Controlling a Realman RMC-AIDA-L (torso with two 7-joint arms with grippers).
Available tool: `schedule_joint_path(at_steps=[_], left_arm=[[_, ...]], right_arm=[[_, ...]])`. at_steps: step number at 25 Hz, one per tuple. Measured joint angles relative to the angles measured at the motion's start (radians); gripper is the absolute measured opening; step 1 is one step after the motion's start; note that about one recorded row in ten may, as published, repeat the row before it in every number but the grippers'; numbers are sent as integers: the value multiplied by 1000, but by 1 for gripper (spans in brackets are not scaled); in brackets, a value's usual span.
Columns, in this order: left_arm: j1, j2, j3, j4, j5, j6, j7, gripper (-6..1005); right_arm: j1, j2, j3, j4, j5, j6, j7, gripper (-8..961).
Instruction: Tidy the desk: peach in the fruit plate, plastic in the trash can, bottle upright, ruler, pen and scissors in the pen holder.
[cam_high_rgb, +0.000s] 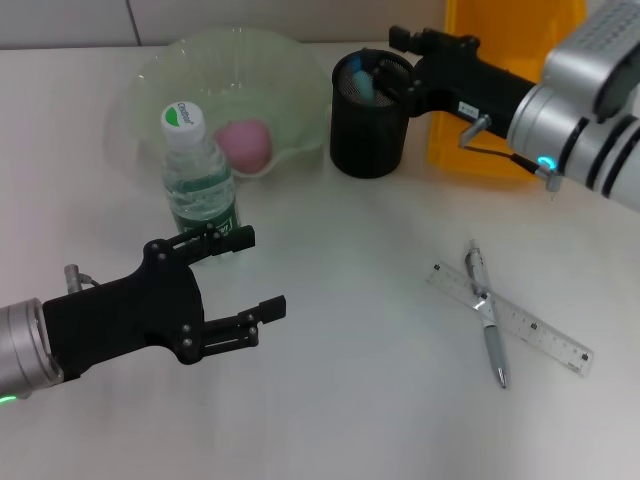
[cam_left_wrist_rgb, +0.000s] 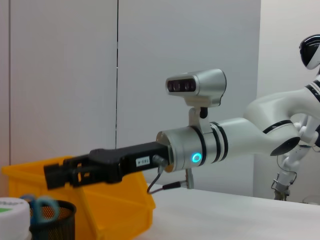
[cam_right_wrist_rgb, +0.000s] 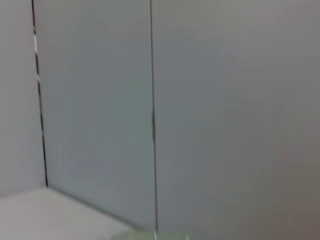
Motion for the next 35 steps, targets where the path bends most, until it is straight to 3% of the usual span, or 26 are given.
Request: schedule_joint_path(at_steps=[3,4,5,8,9,10,11,13,14,15,18,19,21,22,23,24,25,29,35], left_arm=[[0,0,0,0,0,1,0,802],[1,0,0,1,-2,3,0,802],[1,0,0,1,-2,3,0,802],[1,1,-1,5,-2,15,-7,802],[1,1,-2,5,-1,25,-8,802],[1,1,-2,5,-1,25,-8,802],[1,1,-2,5,-1,30,-8,802],[1,1,-2,4,-1,34,-8,802],[1,1,-2,4,-1,34,-8,802],[1,2,1,3,-1,39,-8,802],[0,2,4,2,0,41,-11,802],[0,1,4,1,1,42,-13,802],[0,0,4,0,1,42,-13,802],[0,0,4,0,1,41,-14,802],[1,0,4,-2,2,39,-14,802],[0,0,5,-8,2,36,-16,802],[0,0,5,-8,2,36,-16,802],[-8,1,8,-12,4,34,-34,802],[-15,2,4,-1,29,32,-74,802]], right_arm=[[-72,-3,10,-72,56,-110,4,415],[-139,-8,13,-153,96,-188,33,438],[-139,-8,13,-153,96,-188,33,459],[-262,-15,22,-352,61,-233,181,544],[-339,-20,46,-536,-58,-229,354,586],[-339,-20,46,-536,-58,-229,354,629],[-363,-19,69,-618,-133,-228,442,671],[-399,-13,129,-785,-353,-242,675,724],[-404,-12,189,-925,-603,-286,935,736],[-404,-12,189,-925,-603,-286,935,747],[-361,-16,278,-1077,-911,-412,1271,781],[-317,-18,341,-1145,-1067,-527,1398,792],[-294,-20,366,-1173,-1130,-581,1440,815],[-229,-32,398,-1207,-1284,-710,1507,826],[-229,-32,398,-1207,-1284,-710,1507,826],[-159,-46,402,-1207,-1418,-818,1535,826],[-159,-46,402,-1207,-1418,-818,1535,825],[-50,-41,394,-1125,-1592,-939,1474,824],[2,-37,353,-1025,-1672,-953,1416,823]])
